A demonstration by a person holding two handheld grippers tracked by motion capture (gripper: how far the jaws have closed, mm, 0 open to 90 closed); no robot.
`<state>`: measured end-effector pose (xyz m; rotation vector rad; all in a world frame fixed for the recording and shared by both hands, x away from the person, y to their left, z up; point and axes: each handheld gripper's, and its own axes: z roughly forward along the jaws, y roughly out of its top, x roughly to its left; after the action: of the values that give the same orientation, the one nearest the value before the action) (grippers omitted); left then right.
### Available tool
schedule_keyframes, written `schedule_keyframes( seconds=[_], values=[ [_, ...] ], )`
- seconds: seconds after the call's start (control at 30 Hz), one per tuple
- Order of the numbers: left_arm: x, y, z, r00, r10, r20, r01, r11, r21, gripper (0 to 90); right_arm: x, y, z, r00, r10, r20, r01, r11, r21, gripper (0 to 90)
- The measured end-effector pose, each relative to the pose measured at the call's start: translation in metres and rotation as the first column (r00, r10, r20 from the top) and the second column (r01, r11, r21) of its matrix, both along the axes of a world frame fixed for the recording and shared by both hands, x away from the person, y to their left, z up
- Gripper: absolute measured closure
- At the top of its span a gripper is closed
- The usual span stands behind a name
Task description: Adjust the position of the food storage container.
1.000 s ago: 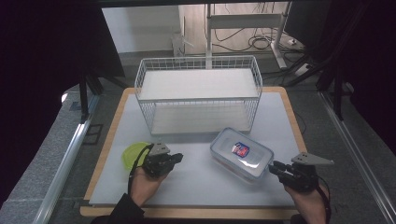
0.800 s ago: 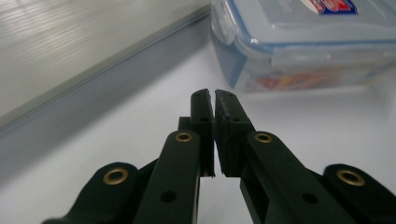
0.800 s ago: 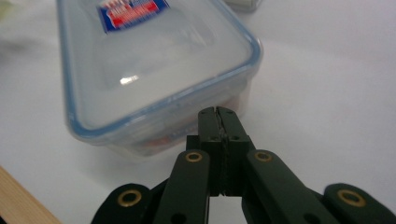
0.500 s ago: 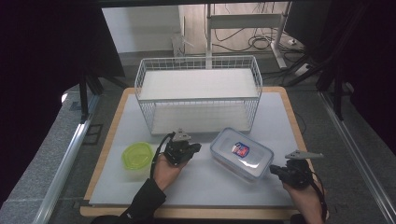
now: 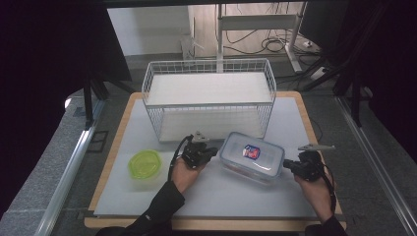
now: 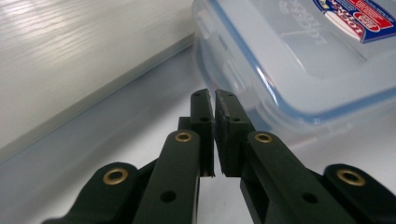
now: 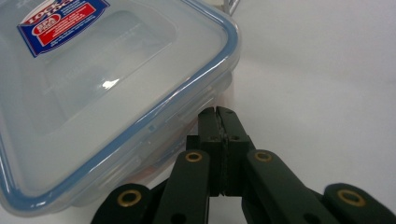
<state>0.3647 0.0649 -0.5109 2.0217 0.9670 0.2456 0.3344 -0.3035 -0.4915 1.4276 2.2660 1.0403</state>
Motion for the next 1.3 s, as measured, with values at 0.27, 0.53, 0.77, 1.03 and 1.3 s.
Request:
schedule_keyframes(
  seconds=[0.27, 0.53, 0.77, 1.03, 1.3],
  values=[
    [0.013, 0.002, -0.004, 0.9990, 0.019, -0.040, -0.021, 0.9993, -0.031, 89.4, 0.014, 0.009, -0.001, 0.9999, 0.002, 0.016, -0.002, 1.000, -0.023, 89.6],
    [0.001, 0.014, -0.008, 0.9973, 0.041, -0.061, -0.042, 0.9991, -0.008, 89.7, 0.018, 0.023, -0.003, 0.9984, 0.056, 0.010, -0.056, 0.998, -0.018, 89.7],
    [-0.016, 0.030, -0.008, 0.9936, 0.080, -0.080, -0.082, 0.9965, -0.019, 89.7, 0.017, 0.037, -0.003, 0.9939, 0.110, 0.011, -0.110, 0.994, -0.022, 89.7],
    [-0.040, 0.044, -0.007, 0.9910, 0.100, -0.088, -0.102, 0.9948, -0.010, 89.8, 0.012, 0.053, -0.004, 0.9883, 0.152, 0.007, -0.152, 0.988, -0.029, 89.7],
    [-0.065, 0.061, -0.007, 0.9867, 0.130, -0.098, -0.129, 0.9916, 0.009, 89.7, 0.001, 0.070, -0.005, 0.9761, 0.217, 0.005, -0.217, 0.976, -0.038, 89.7]
  ],
)
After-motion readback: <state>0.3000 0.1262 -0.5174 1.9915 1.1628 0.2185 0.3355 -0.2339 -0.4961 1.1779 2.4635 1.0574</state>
